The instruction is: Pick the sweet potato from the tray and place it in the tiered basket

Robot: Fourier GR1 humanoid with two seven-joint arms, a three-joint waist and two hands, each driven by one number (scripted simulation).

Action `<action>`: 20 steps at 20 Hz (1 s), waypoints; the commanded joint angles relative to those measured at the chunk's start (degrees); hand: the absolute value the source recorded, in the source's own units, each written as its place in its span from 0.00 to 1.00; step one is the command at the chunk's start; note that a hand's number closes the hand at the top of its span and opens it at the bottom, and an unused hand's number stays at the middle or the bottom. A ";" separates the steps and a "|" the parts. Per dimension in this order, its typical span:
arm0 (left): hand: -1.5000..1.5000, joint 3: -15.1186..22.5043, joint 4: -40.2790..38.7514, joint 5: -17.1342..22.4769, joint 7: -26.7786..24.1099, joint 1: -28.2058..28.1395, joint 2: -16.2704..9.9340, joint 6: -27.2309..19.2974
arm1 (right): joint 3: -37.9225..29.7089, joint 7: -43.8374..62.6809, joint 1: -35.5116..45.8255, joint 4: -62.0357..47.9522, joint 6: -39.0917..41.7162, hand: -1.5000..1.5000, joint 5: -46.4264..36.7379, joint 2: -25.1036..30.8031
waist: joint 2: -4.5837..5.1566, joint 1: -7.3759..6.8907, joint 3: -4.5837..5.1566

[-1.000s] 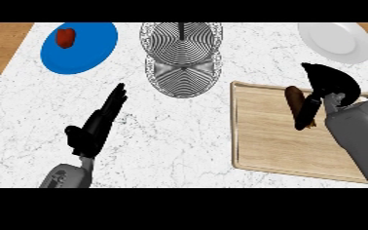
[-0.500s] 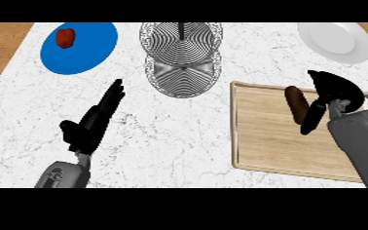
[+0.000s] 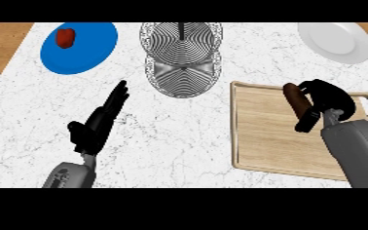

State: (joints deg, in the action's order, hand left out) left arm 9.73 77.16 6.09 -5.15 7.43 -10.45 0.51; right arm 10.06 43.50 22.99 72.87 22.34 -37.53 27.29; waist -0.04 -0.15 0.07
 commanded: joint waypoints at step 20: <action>0.50 -4.38 3.01 -2.83 2.04 -0.86 1.88 2.72 | -6.16 -16.51 -16.41 18.19 -7.91 1.00 -10.03 2.36 | -0.10 0.56 -0.06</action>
State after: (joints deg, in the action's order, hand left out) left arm 6.12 78.46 3.25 -4.92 6.11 -8.56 3.34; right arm 4.95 28.37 11.68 84.02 15.49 -46.47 28.16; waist -0.16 0.29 0.06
